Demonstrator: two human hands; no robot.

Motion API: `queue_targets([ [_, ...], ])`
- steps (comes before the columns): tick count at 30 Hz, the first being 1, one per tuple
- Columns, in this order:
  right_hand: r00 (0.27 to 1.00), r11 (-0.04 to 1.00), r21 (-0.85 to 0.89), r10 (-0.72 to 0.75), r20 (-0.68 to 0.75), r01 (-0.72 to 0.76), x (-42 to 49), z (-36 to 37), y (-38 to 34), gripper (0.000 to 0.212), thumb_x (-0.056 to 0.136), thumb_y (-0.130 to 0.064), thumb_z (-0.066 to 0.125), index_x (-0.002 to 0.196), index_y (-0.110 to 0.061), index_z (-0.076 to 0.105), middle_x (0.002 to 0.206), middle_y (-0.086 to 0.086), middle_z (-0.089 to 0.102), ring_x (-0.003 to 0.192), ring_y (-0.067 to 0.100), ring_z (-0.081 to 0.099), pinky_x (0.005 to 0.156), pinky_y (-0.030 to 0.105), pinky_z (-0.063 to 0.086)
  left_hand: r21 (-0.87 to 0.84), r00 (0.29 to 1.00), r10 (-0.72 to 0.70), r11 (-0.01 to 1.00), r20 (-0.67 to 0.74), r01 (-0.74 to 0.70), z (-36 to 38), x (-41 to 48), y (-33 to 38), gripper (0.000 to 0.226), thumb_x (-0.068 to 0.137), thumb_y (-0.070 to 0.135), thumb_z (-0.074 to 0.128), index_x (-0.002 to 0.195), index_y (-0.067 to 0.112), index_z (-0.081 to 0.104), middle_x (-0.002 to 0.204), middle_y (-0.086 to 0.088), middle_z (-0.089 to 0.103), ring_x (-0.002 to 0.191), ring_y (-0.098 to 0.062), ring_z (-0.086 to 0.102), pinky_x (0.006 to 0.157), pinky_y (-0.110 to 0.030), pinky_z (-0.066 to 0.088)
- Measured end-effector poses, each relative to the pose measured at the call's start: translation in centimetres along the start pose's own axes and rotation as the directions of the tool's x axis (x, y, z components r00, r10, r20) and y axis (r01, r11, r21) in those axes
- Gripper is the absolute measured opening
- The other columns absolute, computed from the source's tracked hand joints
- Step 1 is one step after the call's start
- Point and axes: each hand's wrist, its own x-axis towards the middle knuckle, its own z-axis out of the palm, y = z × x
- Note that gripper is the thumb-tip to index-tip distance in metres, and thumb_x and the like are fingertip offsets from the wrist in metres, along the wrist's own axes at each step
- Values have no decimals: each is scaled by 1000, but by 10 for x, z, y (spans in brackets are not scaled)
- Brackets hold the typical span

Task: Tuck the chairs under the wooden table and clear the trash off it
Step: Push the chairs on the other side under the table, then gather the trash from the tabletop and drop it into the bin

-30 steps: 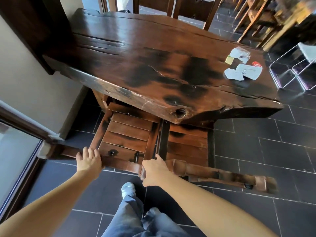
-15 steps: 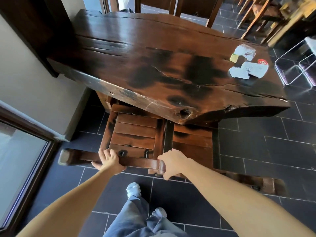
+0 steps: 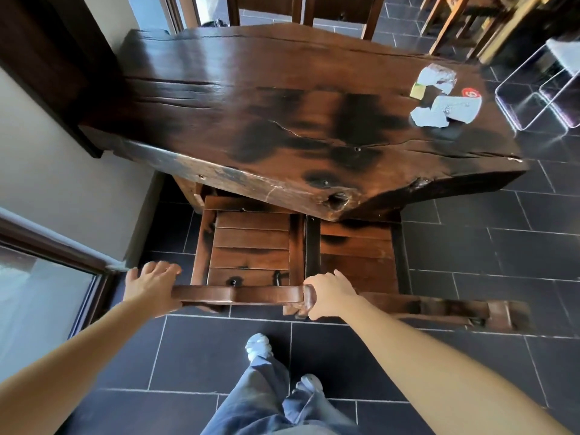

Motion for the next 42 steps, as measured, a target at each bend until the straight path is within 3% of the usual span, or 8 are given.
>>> queue_targets([
  [4,999,995,-97,-37,-24,34,-4,7,-1,64,74,-44,70,131,-23,51,127,2,60,123,23,51,120,47,6,18,997,-71,997,-12,71,25,-12,-17,47,86,22,56,131,29,44,131,2,38,126,-22,33,94,-38,44],
  [18,998,992,-112,-50,30,53,-7,4,1,65,78,-44,68,135,-24,45,128,2,60,123,25,52,117,53,10,-1,981,-191,982,42,191,21,0,-1,38,90,22,52,125,36,47,126,2,39,124,-24,30,90,-42,41],
  [23,999,995,-83,-54,-10,53,-12,6,1,63,77,-44,68,132,-22,45,123,0,60,114,24,56,112,47,23,-3,949,-188,981,253,195,6,22,-7,36,86,16,48,114,38,56,123,0,42,126,-25,30,92,-42,43],
  [27,993,994,-65,-98,-72,94,-16,7,3,63,79,-45,67,134,-24,43,129,-2,57,116,22,54,108,41,29,126,903,-207,977,376,172,31,62,-22,53,70,43,43,122,36,54,127,0,45,127,-24,39,103,-44,38],
  [32,973,990,6,-140,-182,144,-26,12,9,64,82,-48,65,137,-22,42,139,-3,51,127,19,47,112,40,22,125,889,-104,991,446,54,45,80,-24,75,75,65,19,136,30,45,142,-5,44,131,-28,40,107,-42,35],
  [36,946,982,52,-158,-284,180,-30,24,9,64,83,-40,67,138,-21,41,143,-2,47,131,17,43,113,39,23,37,891,-47,999,451,34,21,70,2,63,87,60,37,131,17,51,140,-6,50,128,-25,46,110,-37,34],
  [39,926,973,76,-182,-330,219,-33,27,13,66,82,-34,70,139,-20,41,144,-1,45,132,18,41,112,39,26,-92,951,83,994,300,-58,-11,48,70,60,86,61,39,136,28,44,142,2,49,129,-23,47,114,-44,26],
  [42,907,945,213,-152,-393,250,-47,17,21,63,89,-31,62,144,-18,35,152,0,37,139,17,33,114,35,25,-197,948,302,940,99,-279,-45,18,163,54,95,48,39,145,28,29,152,5,35,138,-19,36,118,-48,10],
])
